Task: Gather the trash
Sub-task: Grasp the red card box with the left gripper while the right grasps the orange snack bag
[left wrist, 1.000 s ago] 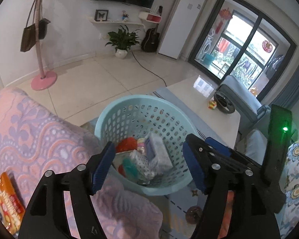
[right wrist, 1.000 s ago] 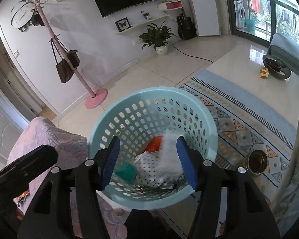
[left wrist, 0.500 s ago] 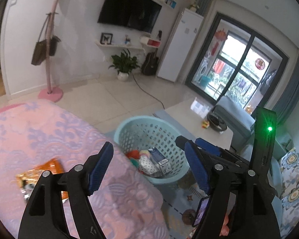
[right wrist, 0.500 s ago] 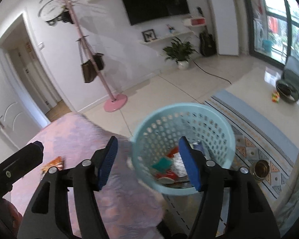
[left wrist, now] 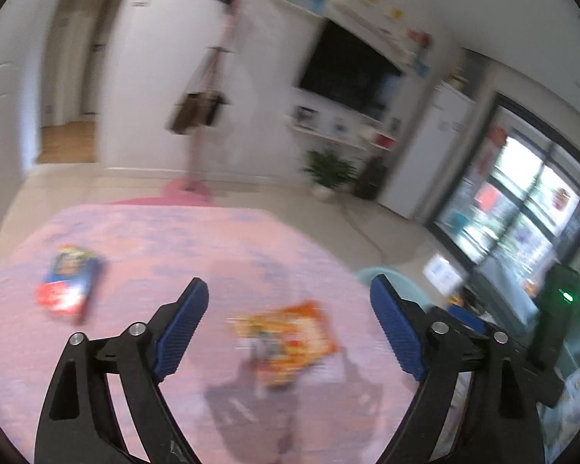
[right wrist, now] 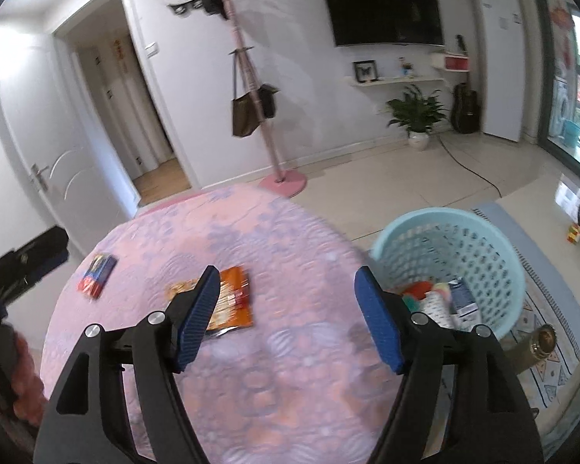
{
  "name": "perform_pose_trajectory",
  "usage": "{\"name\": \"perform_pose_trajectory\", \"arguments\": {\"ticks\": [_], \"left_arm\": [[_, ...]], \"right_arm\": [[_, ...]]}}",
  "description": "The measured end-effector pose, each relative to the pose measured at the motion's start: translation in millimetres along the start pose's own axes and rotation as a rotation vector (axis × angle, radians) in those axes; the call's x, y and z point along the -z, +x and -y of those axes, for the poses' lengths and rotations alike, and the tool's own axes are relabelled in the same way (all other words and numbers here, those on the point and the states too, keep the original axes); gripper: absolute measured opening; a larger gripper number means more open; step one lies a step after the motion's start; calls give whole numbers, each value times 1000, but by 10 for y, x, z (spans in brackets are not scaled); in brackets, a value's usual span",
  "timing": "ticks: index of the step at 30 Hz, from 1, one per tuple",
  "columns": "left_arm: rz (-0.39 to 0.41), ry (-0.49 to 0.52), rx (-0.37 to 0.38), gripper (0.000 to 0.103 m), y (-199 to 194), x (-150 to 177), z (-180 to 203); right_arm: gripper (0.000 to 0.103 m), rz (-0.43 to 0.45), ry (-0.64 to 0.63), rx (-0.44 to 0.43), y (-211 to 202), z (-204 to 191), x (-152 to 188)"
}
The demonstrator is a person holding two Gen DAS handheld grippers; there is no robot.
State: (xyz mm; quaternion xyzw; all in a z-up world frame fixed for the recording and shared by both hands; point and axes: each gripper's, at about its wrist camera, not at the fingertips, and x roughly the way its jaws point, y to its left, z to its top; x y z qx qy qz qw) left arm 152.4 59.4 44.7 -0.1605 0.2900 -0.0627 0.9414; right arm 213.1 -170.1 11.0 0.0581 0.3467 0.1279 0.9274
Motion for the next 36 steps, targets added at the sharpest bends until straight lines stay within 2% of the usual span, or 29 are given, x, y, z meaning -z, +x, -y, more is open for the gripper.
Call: {"name": "perform_pose_trajectory", "arguments": {"ticks": [3, 5, 7, 10, 13, 16, 20, 23, 25, 27, 36], "left_arm": [[3, -39, -104, 89, -60, -29, -427], [-2, -44, -180, 89, -54, -24, -709], [-24, -43, -224, 89, -19, -34, -935], [-56, -66, -263, 89, 72, -21, -1265], [-84, -108, -267, 89, 166, 26, -1517], [-120, -105, -282, 89, 307, 38, -1636], [-183, -64, -351, 89, 576, 60, -1679], [-198, -55, -395, 84, 664, 74, -1707], [-195, -42, -413, 72, 683, 48, -1686], [-190, -23, -439, 65, 690, 37, -1667], [-81, -82, -322, 61, 448, 36, -1749]], "right_arm": [[68, -30, -34, 8, 96, -232, 90], [68, -67, -40, -32, 181, -359, 171], [68, -97, -42, -52, 256, -459, 233], [68, -121, -71, -55, 398, -631, 364], [68, -140, -85, -51, 513, -696, 434], [68, -165, -81, -60, 618, -702, 499], [68, -219, -76, -57, 754, -697, 545], [68, -265, -70, -80, 819, -692, 592], [69, -293, -66, -101, 861, -697, 623], [70, -291, -76, -97, 877, -722, 633], [70, -306, -62, -103, 1188, -865, 377]]}}
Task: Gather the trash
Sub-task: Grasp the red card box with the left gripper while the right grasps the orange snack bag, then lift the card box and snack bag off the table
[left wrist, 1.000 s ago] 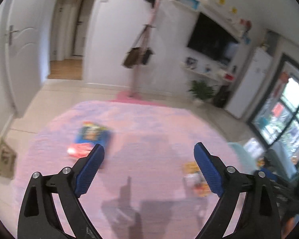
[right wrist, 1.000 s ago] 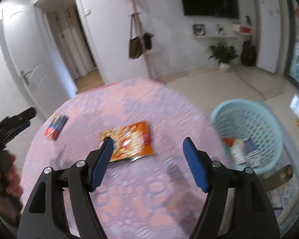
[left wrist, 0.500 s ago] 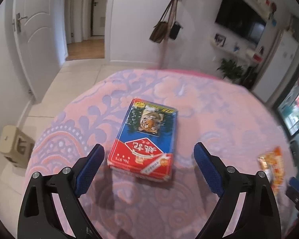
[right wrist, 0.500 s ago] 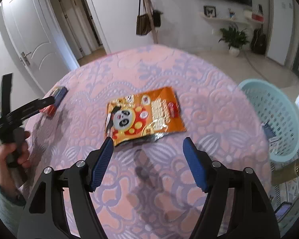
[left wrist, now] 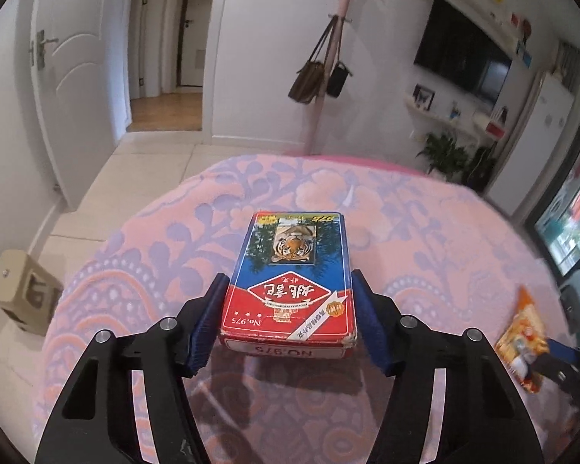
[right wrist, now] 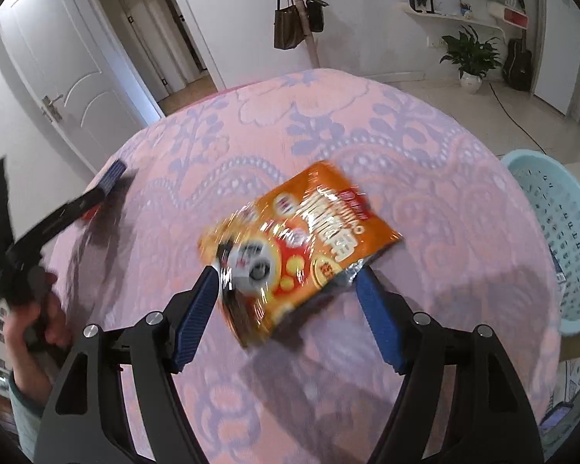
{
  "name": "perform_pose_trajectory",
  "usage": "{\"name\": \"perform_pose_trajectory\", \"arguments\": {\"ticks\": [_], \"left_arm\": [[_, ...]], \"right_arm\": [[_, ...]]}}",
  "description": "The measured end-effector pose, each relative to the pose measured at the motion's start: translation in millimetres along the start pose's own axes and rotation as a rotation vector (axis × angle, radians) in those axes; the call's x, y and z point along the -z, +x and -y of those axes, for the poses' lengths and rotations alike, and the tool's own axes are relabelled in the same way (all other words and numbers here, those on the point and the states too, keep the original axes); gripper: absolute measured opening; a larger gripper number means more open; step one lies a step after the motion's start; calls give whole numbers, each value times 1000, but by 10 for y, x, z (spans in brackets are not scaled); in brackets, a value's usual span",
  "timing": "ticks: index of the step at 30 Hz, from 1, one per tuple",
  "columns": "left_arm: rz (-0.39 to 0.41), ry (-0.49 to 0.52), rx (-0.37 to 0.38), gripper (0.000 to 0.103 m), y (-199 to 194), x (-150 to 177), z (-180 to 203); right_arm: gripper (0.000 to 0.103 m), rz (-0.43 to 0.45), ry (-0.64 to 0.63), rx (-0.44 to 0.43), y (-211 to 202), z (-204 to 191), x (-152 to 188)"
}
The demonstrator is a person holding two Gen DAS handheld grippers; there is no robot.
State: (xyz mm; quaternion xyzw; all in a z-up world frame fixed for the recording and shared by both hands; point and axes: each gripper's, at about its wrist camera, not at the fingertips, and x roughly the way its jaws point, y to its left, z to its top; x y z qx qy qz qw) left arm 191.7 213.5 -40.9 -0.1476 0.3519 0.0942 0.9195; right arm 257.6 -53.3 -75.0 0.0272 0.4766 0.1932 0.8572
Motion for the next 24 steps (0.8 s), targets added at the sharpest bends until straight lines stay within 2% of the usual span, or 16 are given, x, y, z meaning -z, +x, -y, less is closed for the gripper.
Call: {"name": "perform_pose_trajectory", "arguments": {"ticks": [5, 11, 16, 17, 20, 23, 24], "left_arm": [[44, -15, 42, 60, -66, 6, -15], [46, -15, 65, 59, -71, 2, 28], [57, -1, 66, 59, -69, 1, 40], [66, 5, 61, 59, -85, 4, 54], [94, 24, 50, 59, -131, 13, 107], [109, 20, 108, 59, -197, 18, 153], [116, 23, 116, 59, -216, 15, 169]], "right_arm": [[73, 23, -23, 45, 151, -126, -168], [91, 15, -11, 100, 232, -285, -206], [91, 12, -74, 264, 362, -496, -163], [88, 23, -92, 285, 364, -534, -143], [70, 49, -119, 287, 291, -568, -103], [53, 80, -132, 246, 201, -539, -59], [19, 90, -135, 215, 167, -530, -43]]}}
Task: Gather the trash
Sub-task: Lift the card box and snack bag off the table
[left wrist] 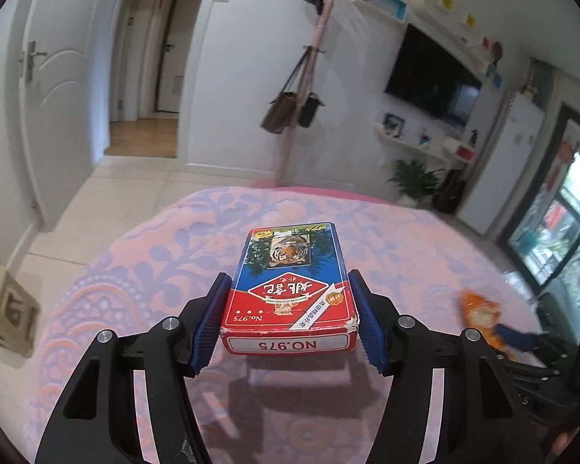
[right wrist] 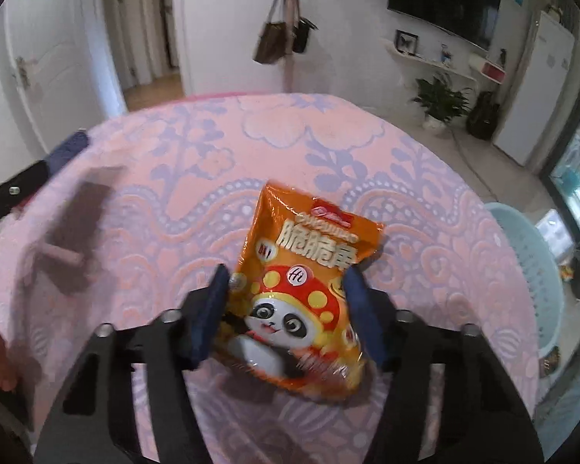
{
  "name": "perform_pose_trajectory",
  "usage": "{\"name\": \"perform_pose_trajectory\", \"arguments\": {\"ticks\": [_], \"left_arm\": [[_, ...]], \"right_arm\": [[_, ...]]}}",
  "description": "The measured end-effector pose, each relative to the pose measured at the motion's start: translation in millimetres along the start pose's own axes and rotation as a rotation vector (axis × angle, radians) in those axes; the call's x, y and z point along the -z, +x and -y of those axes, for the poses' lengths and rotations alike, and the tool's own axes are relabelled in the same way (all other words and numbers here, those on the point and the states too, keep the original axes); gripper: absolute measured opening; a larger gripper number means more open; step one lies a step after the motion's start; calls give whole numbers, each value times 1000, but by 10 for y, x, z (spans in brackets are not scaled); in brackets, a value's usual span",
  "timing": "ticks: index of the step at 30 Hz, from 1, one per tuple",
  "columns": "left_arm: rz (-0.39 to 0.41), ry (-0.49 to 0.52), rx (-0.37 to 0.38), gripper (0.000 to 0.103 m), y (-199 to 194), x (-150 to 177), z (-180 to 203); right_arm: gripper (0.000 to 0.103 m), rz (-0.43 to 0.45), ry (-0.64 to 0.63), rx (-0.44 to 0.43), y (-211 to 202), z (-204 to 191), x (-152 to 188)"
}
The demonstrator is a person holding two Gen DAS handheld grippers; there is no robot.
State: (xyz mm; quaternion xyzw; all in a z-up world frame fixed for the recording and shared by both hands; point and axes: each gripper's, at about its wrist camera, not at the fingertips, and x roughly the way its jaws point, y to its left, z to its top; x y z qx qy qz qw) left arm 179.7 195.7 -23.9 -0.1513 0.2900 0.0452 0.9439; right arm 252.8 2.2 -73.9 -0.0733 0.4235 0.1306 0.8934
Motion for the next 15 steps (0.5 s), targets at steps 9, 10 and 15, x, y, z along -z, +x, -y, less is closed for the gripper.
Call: {"name": "perform_pose_trajectory", "arguments": {"ticks": [9, 10, 15], "left_arm": [[50, 36, 87, 59, -170, -24, 265], [52, 44, 92, 59, -184, -22, 298], [65, 64, 111, 59, -287, 5, 475]], "right_arm": [[0, 45, 41, -132, -202, 232, 35], [0, 52, 47, -138, -241, 262, 33], [0, 91, 93, -171, -515, 543, 10]]}}
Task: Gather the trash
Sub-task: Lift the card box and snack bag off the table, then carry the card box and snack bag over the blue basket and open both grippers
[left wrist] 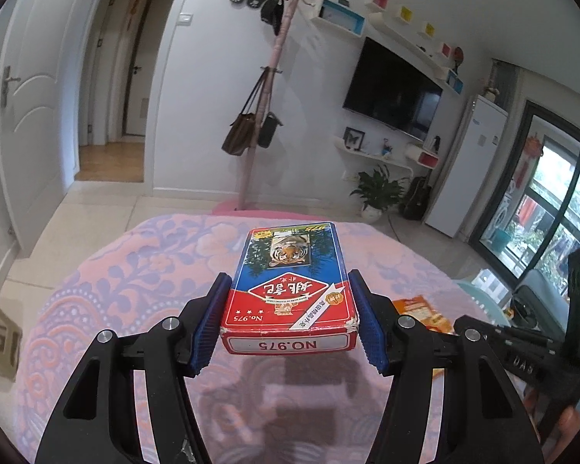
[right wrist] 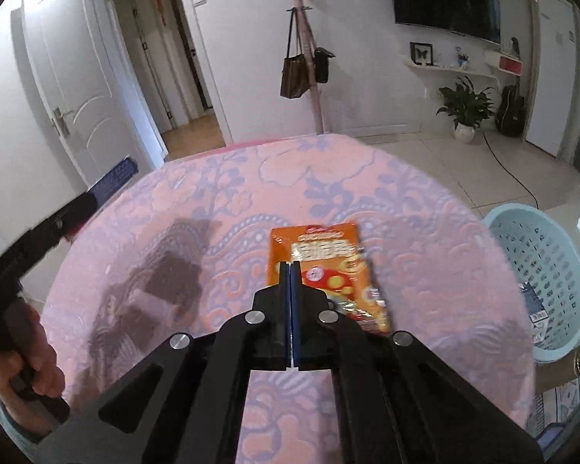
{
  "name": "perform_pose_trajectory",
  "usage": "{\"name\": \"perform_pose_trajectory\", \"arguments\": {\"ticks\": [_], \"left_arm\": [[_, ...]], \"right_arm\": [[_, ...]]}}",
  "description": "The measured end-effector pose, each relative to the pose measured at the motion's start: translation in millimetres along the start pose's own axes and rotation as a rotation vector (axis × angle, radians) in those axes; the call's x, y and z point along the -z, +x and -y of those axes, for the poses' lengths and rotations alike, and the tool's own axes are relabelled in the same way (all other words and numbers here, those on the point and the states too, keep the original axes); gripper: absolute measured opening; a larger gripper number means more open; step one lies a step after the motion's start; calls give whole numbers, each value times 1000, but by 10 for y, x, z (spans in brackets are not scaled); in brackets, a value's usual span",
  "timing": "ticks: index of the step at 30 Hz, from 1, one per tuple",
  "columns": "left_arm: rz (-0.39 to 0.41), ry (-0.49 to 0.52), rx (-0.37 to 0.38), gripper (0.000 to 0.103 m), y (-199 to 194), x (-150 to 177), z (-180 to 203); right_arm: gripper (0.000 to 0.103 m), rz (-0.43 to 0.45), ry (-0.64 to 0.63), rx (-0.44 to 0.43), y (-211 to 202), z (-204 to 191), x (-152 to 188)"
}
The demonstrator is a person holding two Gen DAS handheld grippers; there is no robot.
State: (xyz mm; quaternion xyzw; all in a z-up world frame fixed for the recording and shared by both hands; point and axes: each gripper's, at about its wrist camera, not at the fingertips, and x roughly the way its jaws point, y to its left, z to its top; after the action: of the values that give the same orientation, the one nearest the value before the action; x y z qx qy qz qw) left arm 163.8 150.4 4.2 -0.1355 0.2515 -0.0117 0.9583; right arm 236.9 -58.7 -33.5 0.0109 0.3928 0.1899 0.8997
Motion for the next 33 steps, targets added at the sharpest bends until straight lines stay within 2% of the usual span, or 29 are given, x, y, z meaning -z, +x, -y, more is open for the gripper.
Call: {"name": "perform_pose_trajectory", "arguments": {"ticks": [2, 3, 4, 5, 6, 7, 10, 12, 13, 14, 15, 16, 17, 18, 22, 26, 33], "left_arm": [[4, 3, 9, 59, -24, 9, 53], [8, 7, 12, 59, -34, 14, 90], [11, 14, 11, 59, -41, 18, 125], [13, 23, 11, 59, -44, 23, 156], [12, 31, 11, 59, -42, 33, 174], [13, 39, 10, 59, -50, 40, 195], [17, 61, 3, 59, -78, 52, 227], [26, 58, 4, 59, -107, 48, 208], [29, 58, 9, 59, -119, 48, 202], [29, 60, 10, 59, -125, 53, 199], [29, 62, 9, 59, -129, 56, 199], [28, 64, 10, 59, -130, 59, 199], [27, 63, 12, 59, -132, 61, 203], [27, 65, 13, 59, -138, 67, 213], [43, 64, 48, 59, -178, 78, 277], [40, 90, 69, 59, -164, 85, 453], [34, 124, 129, 59, -125, 46, 879]], "right_arm": [[3, -58, 3, -15, 21, 32, -11], [11, -86, -2, -23, 52, 7, 0], [28, -113, -11, -19, 110, -52, 9], [37, -136, -19, -6, 159, -88, 25], [59, -145, -21, -1, 195, -135, 71], [63, -149, -23, 2, 224, -169, 92], [63, -171, -60, 46, 341, -340, 126], [63, -224, -62, 103, 497, -392, 143], [59, -232, -70, 133, 563, -411, 125], [54, -226, -107, 198, 600, -475, 106], [45, -220, -128, 221, 615, -513, 97], [32, -224, -130, 206, 621, -535, 79], [23, -232, -133, 200, 626, -545, 57], [7, -236, -139, 197, 624, -547, 45], [3, -227, -87, 93, 501, -339, 8], [2, -158, -17, 28, 204, -55, -24], [2, 0, 15, 24, -440, 298, -164]]}}
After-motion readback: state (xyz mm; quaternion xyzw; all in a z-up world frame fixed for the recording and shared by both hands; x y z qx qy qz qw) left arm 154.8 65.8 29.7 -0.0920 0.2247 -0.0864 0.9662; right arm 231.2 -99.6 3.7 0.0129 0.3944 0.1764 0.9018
